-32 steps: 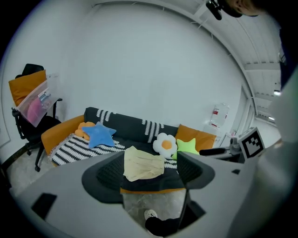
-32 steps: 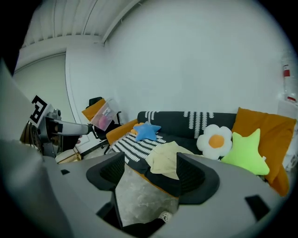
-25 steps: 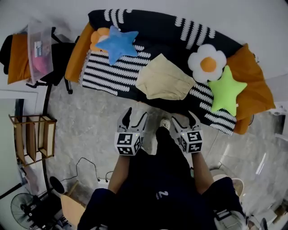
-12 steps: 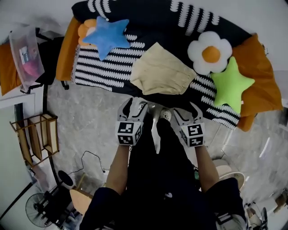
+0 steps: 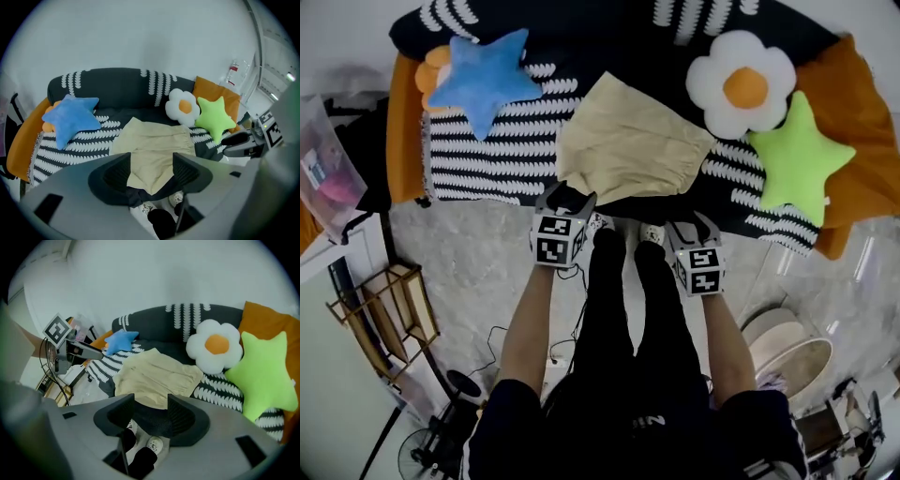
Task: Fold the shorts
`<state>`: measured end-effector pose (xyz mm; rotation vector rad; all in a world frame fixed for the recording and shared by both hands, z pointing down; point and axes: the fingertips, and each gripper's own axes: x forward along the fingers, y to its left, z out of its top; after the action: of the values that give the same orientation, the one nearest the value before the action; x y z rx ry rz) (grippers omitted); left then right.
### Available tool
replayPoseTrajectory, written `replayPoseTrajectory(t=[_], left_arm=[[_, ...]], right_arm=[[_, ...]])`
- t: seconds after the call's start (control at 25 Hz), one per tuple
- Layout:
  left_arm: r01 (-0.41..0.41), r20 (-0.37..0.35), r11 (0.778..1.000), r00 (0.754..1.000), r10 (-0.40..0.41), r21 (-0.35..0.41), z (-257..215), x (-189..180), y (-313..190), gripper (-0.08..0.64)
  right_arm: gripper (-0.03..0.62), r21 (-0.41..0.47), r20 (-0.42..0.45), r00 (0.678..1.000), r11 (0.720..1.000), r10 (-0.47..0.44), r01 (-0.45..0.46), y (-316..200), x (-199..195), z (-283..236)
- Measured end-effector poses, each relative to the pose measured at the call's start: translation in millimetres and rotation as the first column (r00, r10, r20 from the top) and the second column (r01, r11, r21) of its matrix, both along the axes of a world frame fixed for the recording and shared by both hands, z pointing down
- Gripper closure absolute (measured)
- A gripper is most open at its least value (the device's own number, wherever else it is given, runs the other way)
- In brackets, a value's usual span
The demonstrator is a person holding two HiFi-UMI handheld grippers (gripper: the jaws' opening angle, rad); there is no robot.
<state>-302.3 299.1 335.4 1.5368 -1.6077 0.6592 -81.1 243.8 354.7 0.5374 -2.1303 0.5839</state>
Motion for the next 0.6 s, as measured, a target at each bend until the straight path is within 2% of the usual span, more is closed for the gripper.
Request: replayPoseTrajectory(t=[0.12,0.32,0.48,0.6], left_arm=[[-0.020,-0.023,0.998,1.000,0.019,-0.060,45,-8,-4,0.285],[0.008,-0.037,0.991,0.999,-0.013,-0.133,112,-15,-3,0.285],[-0.030,-0.013,0.981,1.000,0.028,-0.192,151,-12,-6,0.285],[-0.032,0.070,0.965,0.996,0.052,-0.259,174,-21,6,0.316]], right_arm=[[0.388,-0.054,-0.042,0.998,0.998,0.038,-0.041,-5,-3,49],[0.435,-0.124,-0.116,0.987,0.985,0.109,-0.123,-9,-3,124],[0.426,-0.088,-0.155,0.985,0.992,0.080,-0.095,-18,-5,160],[0.437,-0.038,-0.178,0.981,0.996,0.076,-0.084,-27,-7,174]])
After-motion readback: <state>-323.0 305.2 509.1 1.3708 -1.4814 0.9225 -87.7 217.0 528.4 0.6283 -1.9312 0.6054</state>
